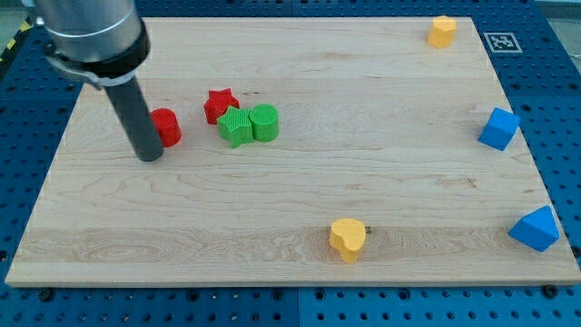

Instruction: Slightly move the red circle towards the red star

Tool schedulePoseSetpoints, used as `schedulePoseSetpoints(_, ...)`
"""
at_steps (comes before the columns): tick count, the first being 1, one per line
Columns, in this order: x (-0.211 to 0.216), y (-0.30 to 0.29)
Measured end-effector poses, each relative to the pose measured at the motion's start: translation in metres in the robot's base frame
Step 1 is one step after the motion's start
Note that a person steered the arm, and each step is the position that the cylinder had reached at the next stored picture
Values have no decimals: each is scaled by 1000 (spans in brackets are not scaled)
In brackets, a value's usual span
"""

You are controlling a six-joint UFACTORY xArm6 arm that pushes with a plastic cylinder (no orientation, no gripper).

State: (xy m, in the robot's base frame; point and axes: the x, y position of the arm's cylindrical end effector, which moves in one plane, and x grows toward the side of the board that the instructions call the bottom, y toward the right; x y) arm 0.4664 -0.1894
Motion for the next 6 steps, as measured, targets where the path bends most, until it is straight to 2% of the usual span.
schedulePoseSetpoints(2, 0, -3)
schedulePoseSetpoints(5, -26, -8)
schedulePoseSetpoints(6, 2, 0)
